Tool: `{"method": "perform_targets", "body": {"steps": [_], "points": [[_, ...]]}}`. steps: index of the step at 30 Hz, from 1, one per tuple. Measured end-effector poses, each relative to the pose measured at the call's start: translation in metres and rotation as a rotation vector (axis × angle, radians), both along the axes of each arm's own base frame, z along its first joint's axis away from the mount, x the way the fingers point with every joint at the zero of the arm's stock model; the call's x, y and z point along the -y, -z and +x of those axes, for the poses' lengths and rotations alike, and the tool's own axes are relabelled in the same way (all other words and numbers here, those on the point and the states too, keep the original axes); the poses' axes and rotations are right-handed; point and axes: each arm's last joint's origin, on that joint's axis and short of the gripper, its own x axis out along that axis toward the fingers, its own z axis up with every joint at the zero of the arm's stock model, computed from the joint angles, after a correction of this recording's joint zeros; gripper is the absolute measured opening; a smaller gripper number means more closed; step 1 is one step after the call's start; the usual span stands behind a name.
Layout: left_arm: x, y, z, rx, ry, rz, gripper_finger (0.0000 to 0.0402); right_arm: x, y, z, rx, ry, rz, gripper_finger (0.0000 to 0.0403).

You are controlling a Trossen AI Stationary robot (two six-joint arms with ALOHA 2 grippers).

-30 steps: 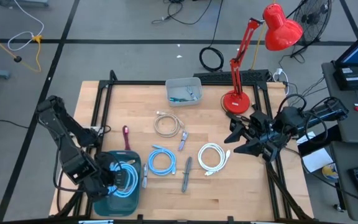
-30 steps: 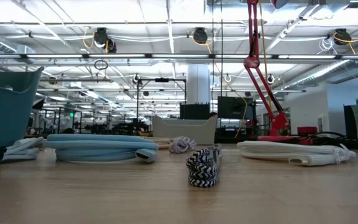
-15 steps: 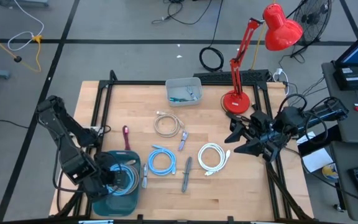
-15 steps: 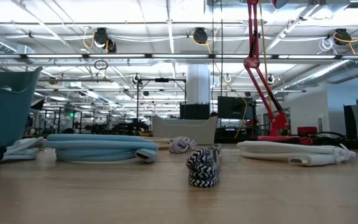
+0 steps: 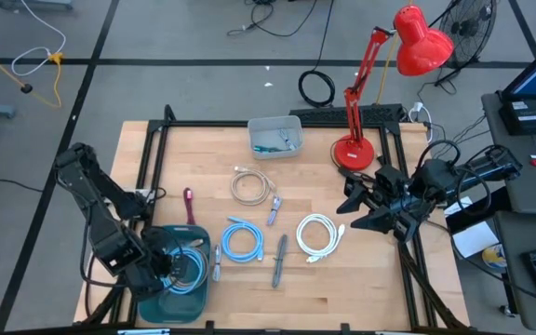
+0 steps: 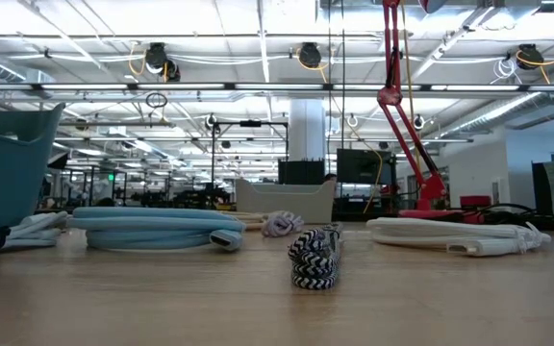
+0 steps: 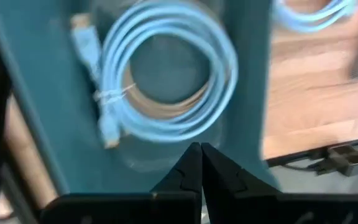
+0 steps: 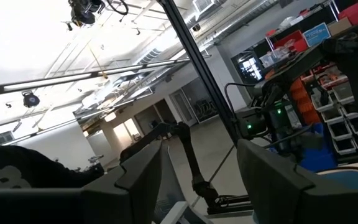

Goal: Pick & Place USB Port
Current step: Put the purple charger cable into the gray bin

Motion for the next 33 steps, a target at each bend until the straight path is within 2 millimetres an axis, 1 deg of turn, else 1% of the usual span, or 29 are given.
{"method": "perform_targets", "body": {"steps": [3, 5, 9, 12, 16, 21, 24, 28, 33], "points": [[-0.007, -0.004, 0.006, 0.106, -0.024, 0.057, 0.0004, 0.000, 0.000, 0.000, 0.001, 0.005, -0.003, 0.0199], [-0.014, -0.009, 0.013, 0.221, -0.037, 0.108, 0.0002, 0.000, 0.000, 0.000, 0.001, 0.006, -0.002, 0.0199], [-0.031, -0.027, 0.028, 0.508, -0.070, 0.255, 0.0004, 0.001, 0.000, 0.000, -0.007, 0.027, 0.003, 0.0199], [-0.046, -0.039, 0.041, 0.615, -0.045, 0.330, 0.0002, 0.001, 0.001, 0.001, -0.009, 0.029, 0.003, 0.0199], [-0.068, -0.050, 0.060, 0.669, 0.030, 0.398, 0.0004, 0.001, 0.001, 0.001, -0.016, 0.029, 0.000, 0.0199], [-0.100, -0.057, 0.085, 0.702, 0.103, 0.443, 0.0003, 0.001, 0.003, 0.002, -0.038, 0.069, 0.006, 0.0199], [-0.121, -0.060, 0.096, 0.713, 0.143, 0.457, 0.0006, 0.002, 0.006, 0.003, -0.066, 0.092, 0.002, 0.0199], [-0.148, -0.060, 0.104, 0.694, 0.181, 0.482, 0.0002, 0.003, 0.010, 0.004, -0.119, 0.162, 0.002, 0.0199], [-0.178, -0.059, 0.107, 0.669, 0.267, 0.482, 0.0006, 0.007, 0.017, 0.007, -0.200, 0.298, 0.016, 0.0199]]}}
